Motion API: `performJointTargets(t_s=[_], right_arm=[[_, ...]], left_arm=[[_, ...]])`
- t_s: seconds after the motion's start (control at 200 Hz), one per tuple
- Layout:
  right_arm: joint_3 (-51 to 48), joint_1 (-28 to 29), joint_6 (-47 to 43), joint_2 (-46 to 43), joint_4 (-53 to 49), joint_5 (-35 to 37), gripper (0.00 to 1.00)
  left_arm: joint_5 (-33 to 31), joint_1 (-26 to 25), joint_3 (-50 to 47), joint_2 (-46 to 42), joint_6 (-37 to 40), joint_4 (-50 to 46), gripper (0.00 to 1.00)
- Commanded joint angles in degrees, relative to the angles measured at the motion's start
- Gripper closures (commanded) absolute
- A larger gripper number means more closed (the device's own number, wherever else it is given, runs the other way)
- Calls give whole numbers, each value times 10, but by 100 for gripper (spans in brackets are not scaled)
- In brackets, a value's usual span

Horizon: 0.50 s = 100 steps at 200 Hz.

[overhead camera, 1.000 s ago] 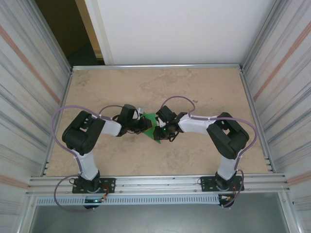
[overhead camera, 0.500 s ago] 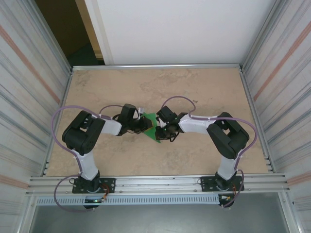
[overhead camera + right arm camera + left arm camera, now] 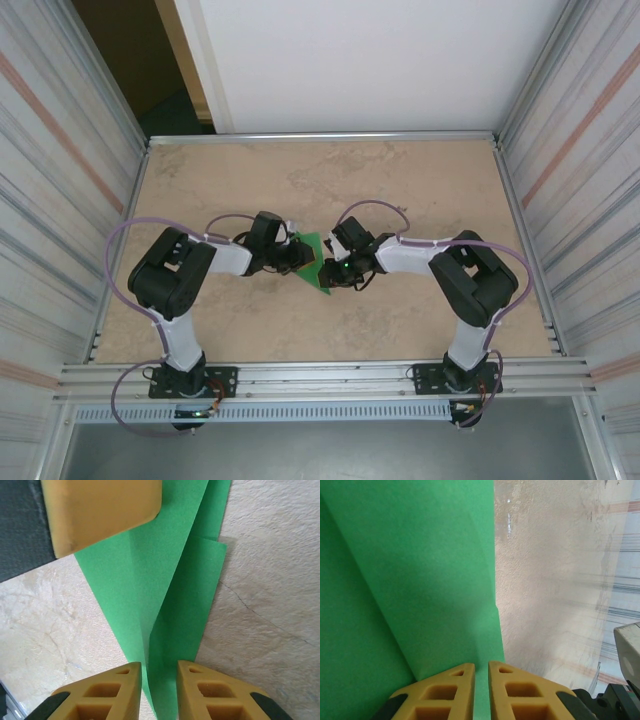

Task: Fold a paper plane with a square sheet of paper (pick it up from the middle)
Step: Fourth fold the wing at the center of the table.

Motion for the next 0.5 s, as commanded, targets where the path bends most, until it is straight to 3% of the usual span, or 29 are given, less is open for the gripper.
performJointTargets(t_s=[0.0, 0.496], right_arm=[[3, -9, 3, -27, -4, -12, 75], [21, -19, 27, 28, 17, -54, 80]], left_arm=[[-29, -4, -12, 19, 14, -74, 84], [-30, -4, -13, 21, 14, -82, 84]])
